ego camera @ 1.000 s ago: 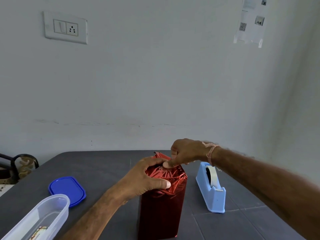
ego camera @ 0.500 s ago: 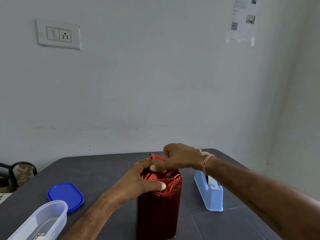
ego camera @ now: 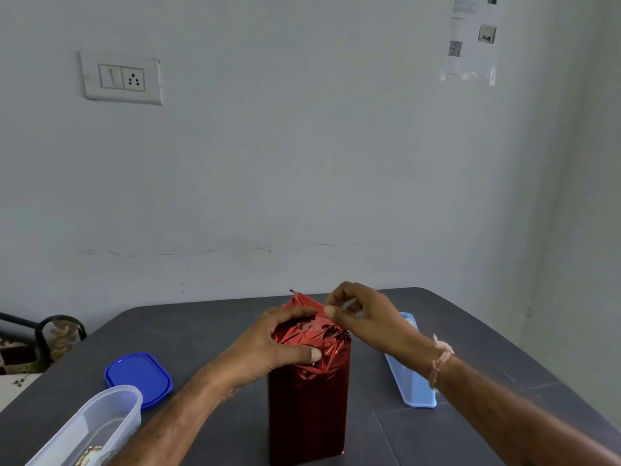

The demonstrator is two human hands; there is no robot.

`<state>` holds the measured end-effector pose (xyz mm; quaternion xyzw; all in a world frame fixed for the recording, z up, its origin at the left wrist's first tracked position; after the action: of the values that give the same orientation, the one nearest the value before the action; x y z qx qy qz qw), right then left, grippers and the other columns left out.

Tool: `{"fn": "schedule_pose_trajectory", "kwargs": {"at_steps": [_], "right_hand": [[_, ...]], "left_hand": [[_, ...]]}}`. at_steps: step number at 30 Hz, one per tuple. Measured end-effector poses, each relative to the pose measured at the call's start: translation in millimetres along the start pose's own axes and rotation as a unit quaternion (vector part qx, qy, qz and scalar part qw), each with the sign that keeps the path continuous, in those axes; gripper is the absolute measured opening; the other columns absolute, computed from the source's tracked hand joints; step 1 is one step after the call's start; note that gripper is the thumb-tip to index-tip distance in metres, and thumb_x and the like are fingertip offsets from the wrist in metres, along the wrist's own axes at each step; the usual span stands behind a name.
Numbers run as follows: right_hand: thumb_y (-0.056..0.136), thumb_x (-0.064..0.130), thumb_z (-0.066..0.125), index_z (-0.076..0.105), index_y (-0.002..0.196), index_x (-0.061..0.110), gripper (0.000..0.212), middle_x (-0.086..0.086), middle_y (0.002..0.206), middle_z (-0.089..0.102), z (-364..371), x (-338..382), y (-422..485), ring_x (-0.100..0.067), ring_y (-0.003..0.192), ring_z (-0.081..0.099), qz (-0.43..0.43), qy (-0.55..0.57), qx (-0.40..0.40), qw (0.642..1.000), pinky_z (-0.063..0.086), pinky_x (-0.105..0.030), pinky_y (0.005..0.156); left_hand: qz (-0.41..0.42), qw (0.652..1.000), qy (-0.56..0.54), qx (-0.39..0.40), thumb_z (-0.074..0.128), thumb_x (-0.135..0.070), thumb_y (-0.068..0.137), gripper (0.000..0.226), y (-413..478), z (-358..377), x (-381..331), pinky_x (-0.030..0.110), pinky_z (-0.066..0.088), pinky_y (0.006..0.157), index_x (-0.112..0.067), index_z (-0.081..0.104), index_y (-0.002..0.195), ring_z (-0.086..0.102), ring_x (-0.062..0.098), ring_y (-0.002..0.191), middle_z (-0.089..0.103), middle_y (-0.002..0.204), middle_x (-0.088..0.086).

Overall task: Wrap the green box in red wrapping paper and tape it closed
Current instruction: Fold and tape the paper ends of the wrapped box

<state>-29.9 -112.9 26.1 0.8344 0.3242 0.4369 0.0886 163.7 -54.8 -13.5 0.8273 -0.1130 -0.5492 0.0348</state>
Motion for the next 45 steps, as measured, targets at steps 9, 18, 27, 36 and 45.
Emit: {"fn": "schedule_pose_trajectory", "kwargs": {"at_steps": [9, 18, 27, 36, 45], "right_hand": [[0.096, 0.054, 0.060, 0.066, 0.127, 0.035, 0.037, 0.020, 0.132, 0.060, 0, -7, -44, -0.006, 0.128, 0.057, -0.119, 0.014, 0.029, 0.992, 0.055, -0.024, 0.090], [0.088, 0.041, 0.076, 0.065, 0.131, 0.040, 0.045, 0.021, 0.126, 0.054, 6, -10, -48, 0.000, 0.114, 0.055, -0.140, -0.098, -0.027, 0.985, 0.048, -0.013, 0.091], [0.087, 0.029, 0.078, 0.070, 0.104, 0.029, 0.019, 0.022, 0.101, 0.069, 6, 2, -48, 0.005, 0.104, 0.060, -0.145, -0.103, -0.111, 0.978, 0.045, -0.009, 0.086], [0.091, 0.042, 0.071, 0.075, 0.104, 0.035, 0.016, 0.019, 0.094, 0.066, 8, 10, -44, -0.005, 0.086, 0.067, -0.161, -0.063, -0.127, 0.977, 0.056, -0.031, 0.070], [0.089, 0.040, 0.075, 0.075, 0.102, 0.037, 0.014, 0.024, 0.090, 0.073, 8, 12, -36, 0.003, 0.085, 0.068, -0.076, -0.037, -0.102, 0.991, 0.055, -0.027, 0.076]], "left_hand": [[0.012, 0.999, 0.020, -0.047, 0.056, -0.099, 0.056, 0.096, -10, -8, -4, 0.042, 0.035, 0.120, -0.061, 0.041, 0.143, 0.042, 0.010, 0.143, 0.043, 0.156, -0.017], [0.153, 0.938, 0.239, -0.201, 0.071, -0.079, 0.070, 0.056, -44, -16, 6, 0.022, 0.040, 0.104, -0.050, 0.065, 0.118, 0.049, -0.010, 0.129, 0.058, 0.136, -0.030], [0.171, 0.925, 0.228, -0.250, 0.073, -0.058, 0.074, 0.036, -45, -6, -12, 0.023, 0.049, 0.096, -0.039, 0.078, 0.104, 0.062, -0.001, 0.111, 0.068, 0.109, -0.025], [0.156, 0.941, 0.149, -0.261, 0.076, -0.054, 0.073, 0.032, -41, -5, -17, 0.010, 0.044, 0.085, -0.031, 0.079, 0.095, 0.066, 0.008, 0.100, 0.070, 0.094, -0.017], [0.127, 0.964, 0.093, -0.213, 0.073, -0.045, 0.084, 0.016, -33, -1, -25, 0.022, 0.046, 0.090, -0.031, 0.078, 0.089, 0.069, 0.007, 0.095, 0.076, 0.089, -0.016]]}}
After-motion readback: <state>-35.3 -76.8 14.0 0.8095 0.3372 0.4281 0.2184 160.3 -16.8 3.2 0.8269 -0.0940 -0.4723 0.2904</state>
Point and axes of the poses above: each hand's wrist, its own y-axis towards the middle knuckle, its own z-axis out of the palm, x = y × z, the point moved 5 cm from there along y, towards the middle knuckle
